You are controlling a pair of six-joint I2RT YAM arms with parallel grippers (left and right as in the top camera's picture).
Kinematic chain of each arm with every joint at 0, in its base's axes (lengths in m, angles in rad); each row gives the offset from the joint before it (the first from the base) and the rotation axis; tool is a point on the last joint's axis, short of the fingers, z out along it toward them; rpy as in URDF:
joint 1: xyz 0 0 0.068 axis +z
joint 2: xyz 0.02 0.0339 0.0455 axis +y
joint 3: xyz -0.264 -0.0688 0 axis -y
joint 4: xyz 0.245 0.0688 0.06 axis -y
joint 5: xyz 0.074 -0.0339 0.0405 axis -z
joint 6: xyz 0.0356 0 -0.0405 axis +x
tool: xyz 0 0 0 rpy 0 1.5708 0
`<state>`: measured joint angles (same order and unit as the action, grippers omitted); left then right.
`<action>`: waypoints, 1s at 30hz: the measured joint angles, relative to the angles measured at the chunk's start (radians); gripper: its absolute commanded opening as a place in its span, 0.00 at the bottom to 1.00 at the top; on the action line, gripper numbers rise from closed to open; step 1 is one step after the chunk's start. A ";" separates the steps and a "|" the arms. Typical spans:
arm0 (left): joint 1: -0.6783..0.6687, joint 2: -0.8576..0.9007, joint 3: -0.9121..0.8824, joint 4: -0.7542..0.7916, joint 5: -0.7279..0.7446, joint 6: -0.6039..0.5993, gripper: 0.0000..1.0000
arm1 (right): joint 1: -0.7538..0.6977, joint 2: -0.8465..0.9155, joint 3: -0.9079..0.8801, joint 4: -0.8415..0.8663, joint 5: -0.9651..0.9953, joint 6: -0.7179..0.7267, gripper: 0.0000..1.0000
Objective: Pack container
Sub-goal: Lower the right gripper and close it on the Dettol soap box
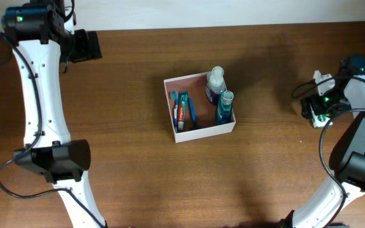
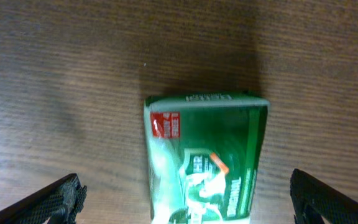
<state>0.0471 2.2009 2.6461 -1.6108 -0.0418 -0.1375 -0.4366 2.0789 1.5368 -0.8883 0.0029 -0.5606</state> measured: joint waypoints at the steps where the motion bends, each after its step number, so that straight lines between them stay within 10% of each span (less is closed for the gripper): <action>1: 0.000 0.000 0.000 0.000 0.000 0.000 1.00 | 0.000 0.001 -0.009 0.013 0.000 0.000 0.99; 30: 0.000 0.000 0.000 0.000 0.000 0.000 1.00 | -0.001 0.022 -0.067 0.086 -0.005 -0.005 0.96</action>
<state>0.0467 2.2009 2.6461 -1.6112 -0.0418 -0.1375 -0.4374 2.1010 1.4700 -0.8021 -0.0017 -0.5655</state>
